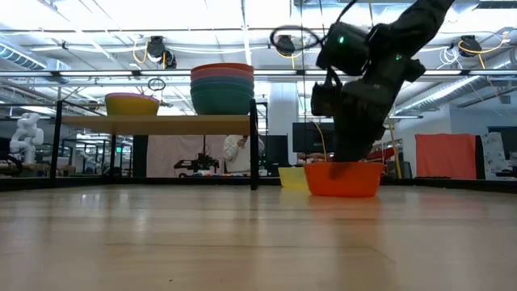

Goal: Place and stack bowls onto a shelf
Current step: Move the orange bowl to the center

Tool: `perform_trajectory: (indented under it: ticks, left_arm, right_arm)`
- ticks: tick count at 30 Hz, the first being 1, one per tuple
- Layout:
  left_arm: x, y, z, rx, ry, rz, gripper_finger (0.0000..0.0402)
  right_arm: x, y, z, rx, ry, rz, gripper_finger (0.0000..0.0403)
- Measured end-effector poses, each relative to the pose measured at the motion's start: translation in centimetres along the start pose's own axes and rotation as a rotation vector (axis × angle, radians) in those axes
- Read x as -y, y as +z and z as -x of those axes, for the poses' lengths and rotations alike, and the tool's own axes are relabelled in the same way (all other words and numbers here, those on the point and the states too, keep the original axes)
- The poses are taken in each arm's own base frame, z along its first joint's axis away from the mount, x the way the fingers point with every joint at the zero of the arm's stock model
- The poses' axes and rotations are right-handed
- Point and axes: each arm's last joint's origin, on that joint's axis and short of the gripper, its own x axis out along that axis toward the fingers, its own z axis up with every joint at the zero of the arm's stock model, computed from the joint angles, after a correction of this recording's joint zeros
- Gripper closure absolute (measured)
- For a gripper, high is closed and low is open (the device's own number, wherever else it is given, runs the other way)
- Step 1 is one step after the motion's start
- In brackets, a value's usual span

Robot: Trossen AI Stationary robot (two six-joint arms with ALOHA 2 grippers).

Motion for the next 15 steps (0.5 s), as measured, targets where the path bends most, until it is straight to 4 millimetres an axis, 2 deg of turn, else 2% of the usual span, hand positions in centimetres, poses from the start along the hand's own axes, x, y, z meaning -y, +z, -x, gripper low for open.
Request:
perform_trajectory:
  ticks: [7,15]
  left_arm:
    - [0.0,0.0,0.0,-0.001,0.000,-0.033,0.0323]
    - [0.0,0.0,0.0,-0.001,0.001,-0.094,0.0323]
  right_arm:
    - [-3.6,-0.6,-0.5,0.020,0.105,0.119,0.0403]
    - [-5.8,-1.7,-0.6,-0.020,0.191,0.205,0.0403]
